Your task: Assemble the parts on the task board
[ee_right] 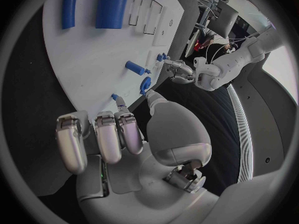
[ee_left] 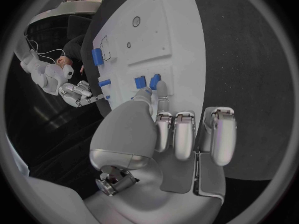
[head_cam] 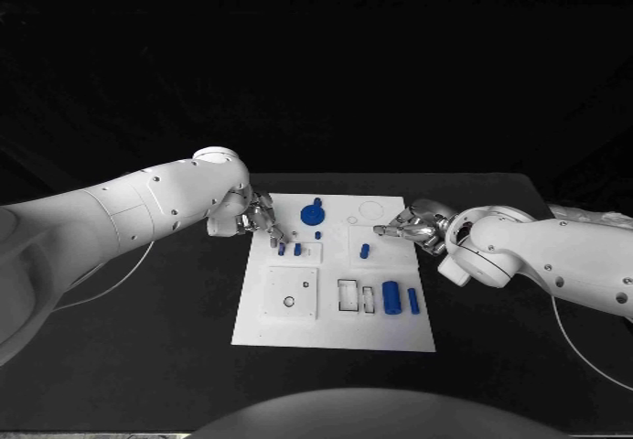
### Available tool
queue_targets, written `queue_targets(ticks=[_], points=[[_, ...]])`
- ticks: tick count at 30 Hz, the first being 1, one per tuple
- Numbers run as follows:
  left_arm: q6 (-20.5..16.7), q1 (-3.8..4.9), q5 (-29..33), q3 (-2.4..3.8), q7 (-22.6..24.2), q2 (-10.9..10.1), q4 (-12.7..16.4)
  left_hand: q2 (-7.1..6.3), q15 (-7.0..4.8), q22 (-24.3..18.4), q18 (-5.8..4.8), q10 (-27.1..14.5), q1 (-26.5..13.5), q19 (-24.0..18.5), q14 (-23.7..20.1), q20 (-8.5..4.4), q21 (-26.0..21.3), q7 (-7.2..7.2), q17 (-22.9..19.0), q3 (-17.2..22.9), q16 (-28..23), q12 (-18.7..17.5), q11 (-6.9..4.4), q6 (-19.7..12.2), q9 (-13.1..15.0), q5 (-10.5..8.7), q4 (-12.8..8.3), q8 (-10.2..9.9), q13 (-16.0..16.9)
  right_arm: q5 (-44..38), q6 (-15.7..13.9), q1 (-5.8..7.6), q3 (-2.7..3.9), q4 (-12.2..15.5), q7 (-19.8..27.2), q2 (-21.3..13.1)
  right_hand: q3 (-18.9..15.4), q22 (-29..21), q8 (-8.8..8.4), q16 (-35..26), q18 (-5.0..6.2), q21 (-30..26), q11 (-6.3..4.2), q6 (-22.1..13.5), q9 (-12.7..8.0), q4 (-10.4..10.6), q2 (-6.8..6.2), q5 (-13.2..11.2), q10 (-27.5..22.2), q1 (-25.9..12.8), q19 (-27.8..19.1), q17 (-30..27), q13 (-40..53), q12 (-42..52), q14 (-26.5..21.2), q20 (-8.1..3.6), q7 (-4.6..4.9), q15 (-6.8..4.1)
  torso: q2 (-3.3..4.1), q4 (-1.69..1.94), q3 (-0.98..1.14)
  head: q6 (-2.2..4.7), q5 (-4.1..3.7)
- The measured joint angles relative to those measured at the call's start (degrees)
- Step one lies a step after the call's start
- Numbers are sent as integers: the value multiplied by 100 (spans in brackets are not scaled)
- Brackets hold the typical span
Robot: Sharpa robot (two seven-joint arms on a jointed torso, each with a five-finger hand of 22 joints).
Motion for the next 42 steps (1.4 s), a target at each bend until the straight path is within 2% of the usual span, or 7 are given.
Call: queue_targets(ticks=[16,30,42], points=[[62,-19,-4,0,11,79,-81,0,0,0,0,0,0,0,0,0,0,0,-1,0,0,0,0,0,-1,-24,0,0,0,-1,0,0,0,5,1,5,0,-1,0,0,0,0,0,0,-1,0,0,0,0,0,0,-1,-1,0,0,0,0,0,2,1,-1,-2,-13],[105,-33,-1,1,-5,125,-108,47,0,0,0,-1,589,0,0,0,0,-20,-1,208,0,0,1,-63,36,-24,-18,0,3,-1,0,0,0,9,1,9,0,-2,0,0,0,0,0,0,-1,0,0,0,0,0,0,-2,-2,0,0,0,0,0,1,5,0,-9,-18],[105,-34,3,8,-6,133,-101,9,0,0,0,7,1036,0,0,0,0,13,-2,472,0,47,-8,-94,73,-27,-23,0,12,-1,0,0,0,8,2,14,0,-2,0,0,0,0,0,0,-1,0,0,0,0,0,0,-2,-3,0,0,0,0,0,-1,4,0,-2,-13]])
